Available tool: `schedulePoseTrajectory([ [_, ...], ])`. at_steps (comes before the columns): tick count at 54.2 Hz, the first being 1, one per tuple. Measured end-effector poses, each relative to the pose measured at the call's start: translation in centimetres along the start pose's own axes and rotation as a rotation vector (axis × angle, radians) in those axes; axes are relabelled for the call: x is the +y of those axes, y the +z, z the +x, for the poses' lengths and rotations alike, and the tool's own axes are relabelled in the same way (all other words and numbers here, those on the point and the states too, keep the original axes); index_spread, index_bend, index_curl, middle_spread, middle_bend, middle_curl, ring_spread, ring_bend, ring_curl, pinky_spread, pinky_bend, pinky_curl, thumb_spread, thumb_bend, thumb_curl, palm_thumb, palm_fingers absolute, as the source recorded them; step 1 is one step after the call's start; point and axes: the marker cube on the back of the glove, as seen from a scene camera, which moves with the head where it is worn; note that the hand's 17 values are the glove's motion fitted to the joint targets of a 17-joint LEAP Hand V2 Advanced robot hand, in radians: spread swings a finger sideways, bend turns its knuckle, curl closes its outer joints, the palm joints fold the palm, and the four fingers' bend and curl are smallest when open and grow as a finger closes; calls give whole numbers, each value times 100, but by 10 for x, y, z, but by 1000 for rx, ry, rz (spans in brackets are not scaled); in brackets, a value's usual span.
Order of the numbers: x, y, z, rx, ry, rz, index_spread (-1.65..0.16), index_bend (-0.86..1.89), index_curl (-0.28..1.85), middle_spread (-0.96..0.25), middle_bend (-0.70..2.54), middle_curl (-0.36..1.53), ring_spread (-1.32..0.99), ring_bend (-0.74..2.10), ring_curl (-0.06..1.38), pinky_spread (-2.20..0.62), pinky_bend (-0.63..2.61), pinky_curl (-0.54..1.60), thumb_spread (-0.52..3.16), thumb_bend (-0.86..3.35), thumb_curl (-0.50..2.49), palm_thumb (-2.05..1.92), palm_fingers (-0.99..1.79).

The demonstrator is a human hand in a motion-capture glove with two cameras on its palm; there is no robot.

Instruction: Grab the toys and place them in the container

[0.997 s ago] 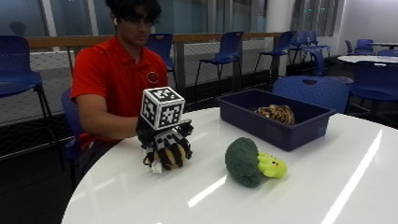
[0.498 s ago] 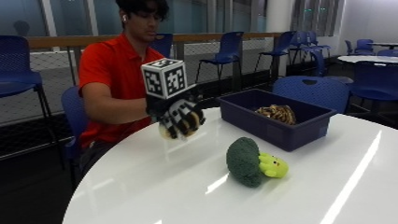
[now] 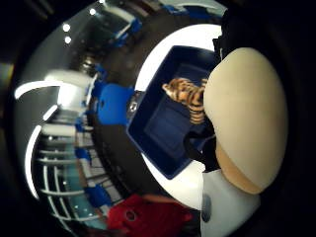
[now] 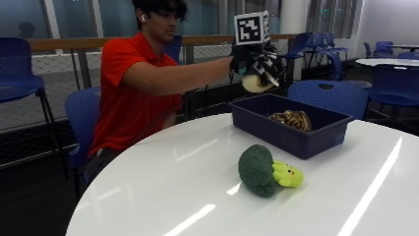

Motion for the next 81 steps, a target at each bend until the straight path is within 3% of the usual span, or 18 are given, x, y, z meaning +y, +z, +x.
schedulePoseTrajectory([
  [7, -28, -2, -37, 24, -137, 3, -46, 20, 66, -51, 49, 61, -57, 88, 55, -43, 102, 42, 60, 9, 89, 68, 89],
  [12, -46, 1, -72, -60, -33, 9, -47, 20, 70, -51, 47, 63, -58, 87, 56, -44, 102, 42, 60, 7, 92, 66, 85],
  [20, -52, 17, -84, -75, -126, -62, -48, 18, 75, -51, 43, 65, -58, 83, 56, -44, 102, 41, 64, 5, 94, 65, 79],
  [23, -51, 25, -72, 22, -125, -102, -48, 15, 76, -48, 35, 64, -56, 78, 56, -40, 108, 42, 71, 4, 94, 63, 63],
  [28, -46, 24, -67, -98, -172, -109, -44, 9, 72, -29, 16, 58, -33, 51, 53, -19, 120, 49, 94, -14, 78, 24, -22],
  [30, -46, 22, -64, -141, -170, -111, -43, 6, 66, -24, 14, 55, -26, 40, 49, -13, 122, 46, 98, -14, 73, 12, -24],
  [36, -47, 21, -26, -65, -100, -97, -40, 7, 54, -13, 13, 49, -13, 23, 38, -2, 124, 43, 103, -9, 61, -6, -22],
  [45, -43, 17, 30, -92, 21, -82, -38, 10, 43, -7, 13, 42, -2, 18, 35, 7, 125, 41, 107, -8, 48, -8, -20],
  [57, -30, 32, 128, -45, 191, -60, -37, 14, 36, -5, 14, 36, 4, 16, 33, 12, 121, 38, 107, -7, 38, -8, -18],
  [81, -26, 104, 237, -29, 387, -152, -38, 15, 32, -6, 15, 30, 4, 17, 28, 13, 114, 34, 105, -7, 27, -8, -14],
])
